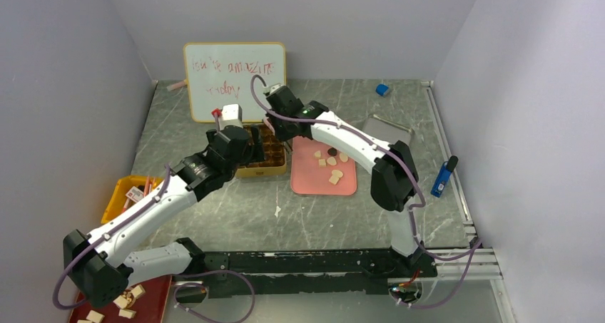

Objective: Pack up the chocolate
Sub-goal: Pick up the fake chocolate from the plate.

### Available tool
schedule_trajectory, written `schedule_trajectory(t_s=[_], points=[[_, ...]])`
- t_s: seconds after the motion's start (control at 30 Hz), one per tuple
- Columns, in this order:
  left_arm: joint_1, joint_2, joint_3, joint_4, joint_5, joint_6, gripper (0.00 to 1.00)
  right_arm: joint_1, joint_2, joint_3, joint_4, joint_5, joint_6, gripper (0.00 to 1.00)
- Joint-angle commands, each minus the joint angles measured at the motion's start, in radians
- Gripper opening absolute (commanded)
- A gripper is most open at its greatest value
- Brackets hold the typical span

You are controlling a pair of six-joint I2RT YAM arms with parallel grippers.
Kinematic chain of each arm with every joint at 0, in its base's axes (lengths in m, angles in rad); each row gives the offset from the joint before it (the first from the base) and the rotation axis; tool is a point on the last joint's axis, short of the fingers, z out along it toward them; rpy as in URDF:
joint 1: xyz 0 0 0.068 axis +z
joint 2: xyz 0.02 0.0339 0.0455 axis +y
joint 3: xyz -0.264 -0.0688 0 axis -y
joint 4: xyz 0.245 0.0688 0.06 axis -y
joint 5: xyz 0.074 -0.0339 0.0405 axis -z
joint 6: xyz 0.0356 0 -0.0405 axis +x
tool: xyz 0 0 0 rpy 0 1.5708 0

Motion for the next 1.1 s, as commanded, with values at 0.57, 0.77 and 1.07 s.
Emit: schedule_trajectory(t_s=[0.57,0.77,1.07], points=[[-0.003,-0.047,0.002,-0.013,-0.024,-0.003,0.92,0.033,0.086,0.087,-0.011,0.006,-0.03,0.03],[-0.003,-0.048,-0.003,-0.011,-0.023,-0.002,0.92,0.034,0.096,0.094,0.001,-0.003,-0.038,0.08],[-0.003,-0.04,-0.006,-0.01,-0.019,-0.007,0.92,0.034,0.1,0.102,0.005,-0.006,-0.046,0.29]])
